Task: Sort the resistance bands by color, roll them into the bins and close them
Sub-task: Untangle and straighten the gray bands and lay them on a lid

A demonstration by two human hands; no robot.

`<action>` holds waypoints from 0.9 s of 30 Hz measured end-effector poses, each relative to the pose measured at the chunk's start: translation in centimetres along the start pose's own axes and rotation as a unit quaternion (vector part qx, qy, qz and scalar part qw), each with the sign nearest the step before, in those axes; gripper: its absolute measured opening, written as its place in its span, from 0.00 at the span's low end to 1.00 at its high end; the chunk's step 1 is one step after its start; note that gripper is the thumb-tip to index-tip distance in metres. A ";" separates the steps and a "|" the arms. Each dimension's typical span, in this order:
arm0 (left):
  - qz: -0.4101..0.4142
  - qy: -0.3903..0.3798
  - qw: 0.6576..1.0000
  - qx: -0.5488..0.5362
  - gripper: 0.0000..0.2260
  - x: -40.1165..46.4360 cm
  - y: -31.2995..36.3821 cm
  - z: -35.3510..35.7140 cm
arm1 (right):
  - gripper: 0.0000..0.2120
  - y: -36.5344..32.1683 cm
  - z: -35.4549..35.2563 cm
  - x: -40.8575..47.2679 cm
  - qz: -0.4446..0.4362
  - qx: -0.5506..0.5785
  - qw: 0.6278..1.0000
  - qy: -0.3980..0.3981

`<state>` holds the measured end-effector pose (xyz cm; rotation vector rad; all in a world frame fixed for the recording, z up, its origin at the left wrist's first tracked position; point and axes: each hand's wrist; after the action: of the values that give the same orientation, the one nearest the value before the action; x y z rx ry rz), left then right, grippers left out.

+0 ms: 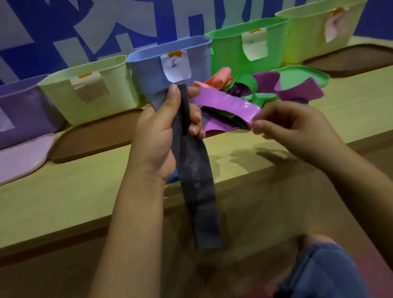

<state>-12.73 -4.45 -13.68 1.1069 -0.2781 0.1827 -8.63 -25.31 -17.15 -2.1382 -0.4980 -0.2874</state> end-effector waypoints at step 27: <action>-0.007 0.065 0.996 -0.057 0.13 3.8 -0.4 2.9 | 0.16 -3.0 -7.8 14.8 -0.023 0.073 0.969 0.236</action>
<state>-9.40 -7.17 -11.65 0.9786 -0.1618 0.2222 3.02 -26.57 -4.89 -1.8343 -0.2796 -0.7419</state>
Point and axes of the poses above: each hand's wrist, its own x-axis towards the middle knuckle, its own z-axis out of the palm, y = z × x, and after that the axes turned 5 degrees about -x, right-handed
